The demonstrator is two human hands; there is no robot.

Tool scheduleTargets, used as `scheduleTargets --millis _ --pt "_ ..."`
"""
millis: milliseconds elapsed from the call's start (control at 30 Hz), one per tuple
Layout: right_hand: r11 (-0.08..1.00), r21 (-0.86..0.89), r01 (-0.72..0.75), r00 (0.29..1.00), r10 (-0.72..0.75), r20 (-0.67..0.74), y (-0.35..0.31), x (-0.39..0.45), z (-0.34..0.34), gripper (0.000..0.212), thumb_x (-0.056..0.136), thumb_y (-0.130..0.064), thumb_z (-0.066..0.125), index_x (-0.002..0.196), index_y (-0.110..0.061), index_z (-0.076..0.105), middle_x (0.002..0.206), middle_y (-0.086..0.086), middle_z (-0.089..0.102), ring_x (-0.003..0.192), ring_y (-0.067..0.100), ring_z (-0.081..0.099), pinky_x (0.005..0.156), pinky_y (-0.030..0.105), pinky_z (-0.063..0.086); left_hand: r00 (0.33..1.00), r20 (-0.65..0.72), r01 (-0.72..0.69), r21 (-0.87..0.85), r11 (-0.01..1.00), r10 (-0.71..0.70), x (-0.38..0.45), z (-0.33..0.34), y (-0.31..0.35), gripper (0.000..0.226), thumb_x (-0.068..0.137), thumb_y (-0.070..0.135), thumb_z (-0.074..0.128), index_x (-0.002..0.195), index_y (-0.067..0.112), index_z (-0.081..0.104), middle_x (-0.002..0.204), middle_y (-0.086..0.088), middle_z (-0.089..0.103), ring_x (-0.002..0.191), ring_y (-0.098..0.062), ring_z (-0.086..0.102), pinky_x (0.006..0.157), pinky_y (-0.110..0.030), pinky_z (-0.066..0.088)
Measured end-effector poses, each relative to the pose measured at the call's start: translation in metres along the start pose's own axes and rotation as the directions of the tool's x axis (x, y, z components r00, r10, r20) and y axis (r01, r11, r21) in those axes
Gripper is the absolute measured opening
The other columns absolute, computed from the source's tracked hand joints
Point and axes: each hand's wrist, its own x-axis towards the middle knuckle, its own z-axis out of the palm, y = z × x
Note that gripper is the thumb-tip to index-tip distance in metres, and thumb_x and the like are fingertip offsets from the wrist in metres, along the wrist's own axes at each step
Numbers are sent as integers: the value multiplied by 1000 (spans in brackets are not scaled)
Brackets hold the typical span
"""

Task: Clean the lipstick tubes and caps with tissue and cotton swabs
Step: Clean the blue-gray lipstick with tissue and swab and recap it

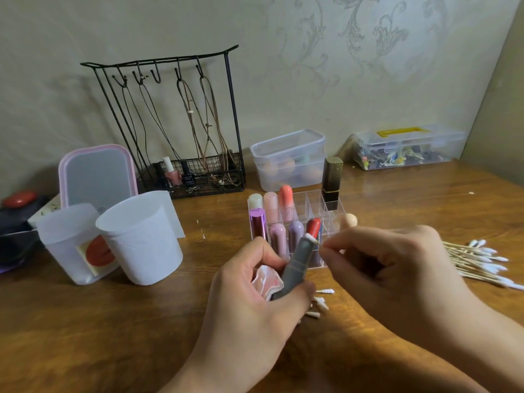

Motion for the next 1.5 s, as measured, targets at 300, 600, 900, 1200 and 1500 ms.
scheduleTargets --millis 300,600,900,1200,1500 --pt "1000 -12 -8 1000 8 25 -3 -2 0 7 82 -23 70 75 -21 73 55 -26 42 44 -5 42 46 6 33 998 -38 -55 105 993 59 -2 0 2 30 68 23 84 74 20 55 81 10 63 82 -11 58 55 -17 51" --pt "1000 -25 -12 999 13 40 -7 -2 2 9 80 -22 70 71 -23 70 53 -26 33 43 -5 37 45 4 29 995 -54 -78 177 981 89 -4 0 1 31 68 26 83 72 25 52 81 15 60 81 -4 58 46 -11 47" --pt "1000 -6 -20 998 21 54 -6 -2 1 12 80 -22 70 69 -23 69 50 -26 30 41 -3 36 44 7 28 989 -49 -124 234 964 140 -5 1 -1 34 67 27 84 72 28 51 91 22 57 91 1 56 49 -7 46" --pt "998 -48 -28 997 31 70 -5 -2 2 10 81 -24 70 71 -25 70 51 -25 32 41 -5 35 45 4 27 942 16 -317 379 869 336 -2 -5 -4 50 58 21 89 77 33 43 68 24 47 83 -2 56 46 -1 39" --pt "997 -59 -56 996 60 60 -8 -3 4 10 79 -22 72 70 -25 69 48 -27 25 39 -7 34 44 1 26 931 39 -342 443 829 364 -2 -6 -7 50 57 23 88 77 33 43 68 23 41 79 -5 54 52 -7 47"
